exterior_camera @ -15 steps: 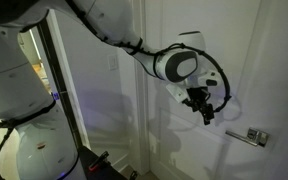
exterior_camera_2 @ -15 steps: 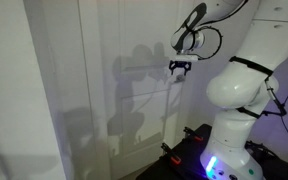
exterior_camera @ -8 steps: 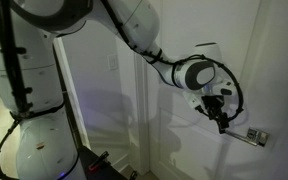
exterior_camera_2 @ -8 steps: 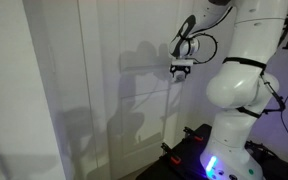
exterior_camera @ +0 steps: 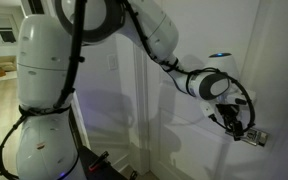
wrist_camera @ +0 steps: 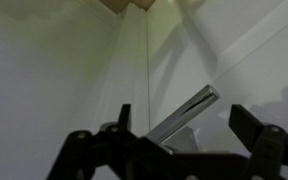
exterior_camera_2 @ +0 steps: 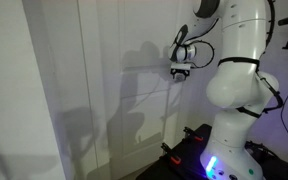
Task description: Push the door handle down and push the door open
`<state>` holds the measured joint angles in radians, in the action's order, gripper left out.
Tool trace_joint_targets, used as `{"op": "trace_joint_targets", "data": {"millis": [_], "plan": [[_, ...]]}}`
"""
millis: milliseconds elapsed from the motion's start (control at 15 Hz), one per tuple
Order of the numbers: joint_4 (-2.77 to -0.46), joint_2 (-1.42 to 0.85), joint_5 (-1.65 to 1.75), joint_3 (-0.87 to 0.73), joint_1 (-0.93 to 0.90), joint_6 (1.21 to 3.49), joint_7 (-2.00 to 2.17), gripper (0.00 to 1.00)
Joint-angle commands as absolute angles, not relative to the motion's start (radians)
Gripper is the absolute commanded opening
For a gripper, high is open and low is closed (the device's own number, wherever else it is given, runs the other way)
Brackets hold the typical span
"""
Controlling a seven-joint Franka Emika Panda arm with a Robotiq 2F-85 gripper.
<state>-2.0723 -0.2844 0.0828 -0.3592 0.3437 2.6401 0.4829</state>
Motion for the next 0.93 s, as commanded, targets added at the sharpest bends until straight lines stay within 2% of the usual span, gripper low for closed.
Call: {"op": "trace_joint_targets", "data": {"millis": [0,600,667,733,867], "plan": [[-1.995,-0.368,0.004,-0.376,0.332,2.685,0.491,1.0],[-1.935,-0.498,-0.101,-0.404,0.344,2.722,0.486,1.0],[-1.93,-0.505,-0.107,-0.407,0.344,2.716,0.486,0.75],[-1.926,-0.51,-0.116,-0.409,0.346,2.715,0.488,0.74],[-1.926,-0.514,-0.133,-0.409,0.347,2.707,0.485,0.58]]}}
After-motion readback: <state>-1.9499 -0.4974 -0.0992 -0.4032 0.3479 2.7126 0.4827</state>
